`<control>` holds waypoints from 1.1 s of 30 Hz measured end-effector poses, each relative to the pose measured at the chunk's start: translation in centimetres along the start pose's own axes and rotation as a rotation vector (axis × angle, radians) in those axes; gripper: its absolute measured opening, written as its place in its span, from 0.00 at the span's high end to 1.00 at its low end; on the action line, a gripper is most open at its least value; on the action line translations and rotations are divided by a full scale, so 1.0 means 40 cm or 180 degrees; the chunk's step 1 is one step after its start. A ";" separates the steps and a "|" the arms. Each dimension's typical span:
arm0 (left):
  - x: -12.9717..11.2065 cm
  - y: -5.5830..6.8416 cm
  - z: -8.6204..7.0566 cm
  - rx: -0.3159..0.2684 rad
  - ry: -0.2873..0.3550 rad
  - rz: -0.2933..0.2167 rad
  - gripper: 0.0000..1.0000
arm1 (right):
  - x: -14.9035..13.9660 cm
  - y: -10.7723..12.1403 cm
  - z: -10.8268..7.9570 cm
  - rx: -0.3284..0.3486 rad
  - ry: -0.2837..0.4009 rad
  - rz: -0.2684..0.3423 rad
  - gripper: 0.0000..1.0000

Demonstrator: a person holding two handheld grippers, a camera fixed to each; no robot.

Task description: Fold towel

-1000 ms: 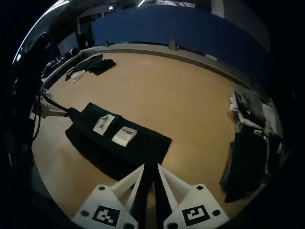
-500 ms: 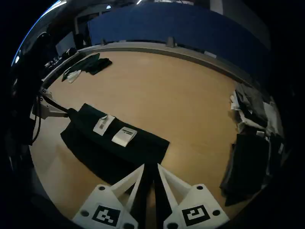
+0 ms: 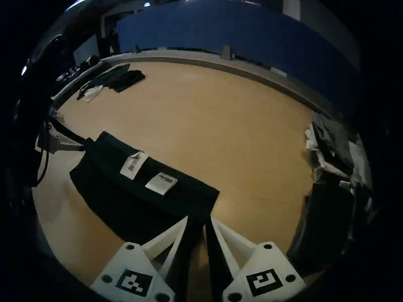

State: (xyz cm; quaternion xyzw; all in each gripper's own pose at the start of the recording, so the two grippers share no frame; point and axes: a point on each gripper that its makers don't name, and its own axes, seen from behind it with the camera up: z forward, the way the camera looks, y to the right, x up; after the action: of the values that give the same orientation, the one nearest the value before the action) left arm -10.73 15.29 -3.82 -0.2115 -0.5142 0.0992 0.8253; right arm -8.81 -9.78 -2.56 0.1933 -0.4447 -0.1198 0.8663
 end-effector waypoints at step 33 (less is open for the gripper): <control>0.025 -0.082 0.027 0.0268 -0.0014 -0.0134 0.13 | 0.029 0.076 0.054 -0.0324 -0.0053 -0.0085 0.31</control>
State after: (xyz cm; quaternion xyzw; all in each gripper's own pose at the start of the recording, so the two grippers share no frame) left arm -11.42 13.00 -1.12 -0.1655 -0.5158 0.1039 0.8342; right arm -9.79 -7.99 0.76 0.1539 -0.4426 -0.1555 0.8696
